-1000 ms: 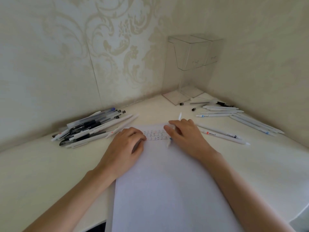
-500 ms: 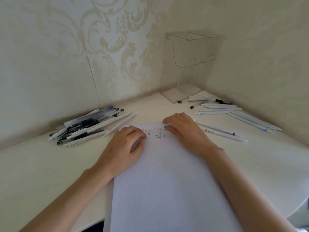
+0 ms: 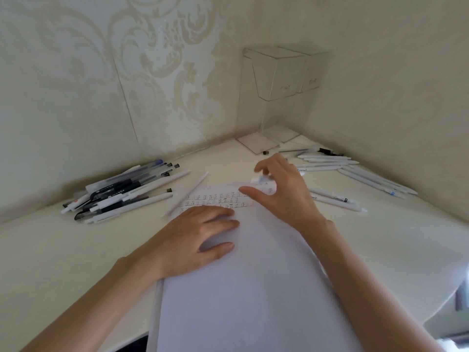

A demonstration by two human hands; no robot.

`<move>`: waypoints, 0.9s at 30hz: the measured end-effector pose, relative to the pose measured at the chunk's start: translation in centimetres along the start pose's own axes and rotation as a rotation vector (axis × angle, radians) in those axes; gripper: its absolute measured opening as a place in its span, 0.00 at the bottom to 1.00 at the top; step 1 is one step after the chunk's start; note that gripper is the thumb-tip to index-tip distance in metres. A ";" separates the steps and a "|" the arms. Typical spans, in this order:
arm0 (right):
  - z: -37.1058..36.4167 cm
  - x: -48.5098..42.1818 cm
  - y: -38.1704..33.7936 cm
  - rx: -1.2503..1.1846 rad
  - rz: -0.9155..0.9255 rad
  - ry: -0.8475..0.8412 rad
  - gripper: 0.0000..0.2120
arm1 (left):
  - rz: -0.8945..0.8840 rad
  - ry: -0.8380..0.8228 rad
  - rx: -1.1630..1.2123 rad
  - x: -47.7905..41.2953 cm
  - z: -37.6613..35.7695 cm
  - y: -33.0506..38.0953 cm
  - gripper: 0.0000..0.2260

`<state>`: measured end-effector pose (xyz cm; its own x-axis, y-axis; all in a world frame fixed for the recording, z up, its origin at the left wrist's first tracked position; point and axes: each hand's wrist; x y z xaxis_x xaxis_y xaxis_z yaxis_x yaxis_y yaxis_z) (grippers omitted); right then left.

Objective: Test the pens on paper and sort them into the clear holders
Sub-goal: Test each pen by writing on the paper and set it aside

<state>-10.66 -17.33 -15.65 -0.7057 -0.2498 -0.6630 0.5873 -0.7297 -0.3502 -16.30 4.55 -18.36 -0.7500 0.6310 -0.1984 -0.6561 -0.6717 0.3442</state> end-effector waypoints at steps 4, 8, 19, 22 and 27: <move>1.7 -0.1 0.0 -0.290 -0.212 0.249 0.13 | 0.002 0.046 -0.067 -0.3 0.0 1.1 0.23; 2.1 -0.2 -0.1 -0.523 -0.558 0.181 0.23 | -0.106 -0.007 -0.095 -1.8 0.0 2.6 0.25; -0.4 0.0 0.1 -0.439 -0.755 -0.064 0.17 | -0.115 -0.046 -0.086 -3.5 -1.3 2.4 0.23; -0.6 0.0 0.1 -0.407 -0.718 -0.084 0.18 | -0.118 -0.014 -0.075 -3.5 -1.4 2.3 0.21; -0.8 0.2 0.1 -0.390 -0.666 -0.100 0.16 | -0.125 -0.009 -0.068 -3.6 -1.7 2.0 0.21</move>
<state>-10.41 -16.92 -16.30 -0.9802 0.0925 -0.1750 0.1112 -0.4740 -0.8735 -15.10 0.30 -18.49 -0.6613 0.7148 -0.2275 -0.7489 -0.6121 0.2539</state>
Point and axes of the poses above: each hand's wrist, its own x-axis away from the middle knuckle, its own z-axis out of the back of the hand, y = z × x, and after that the axes turned 2 degrees about x, right-handed
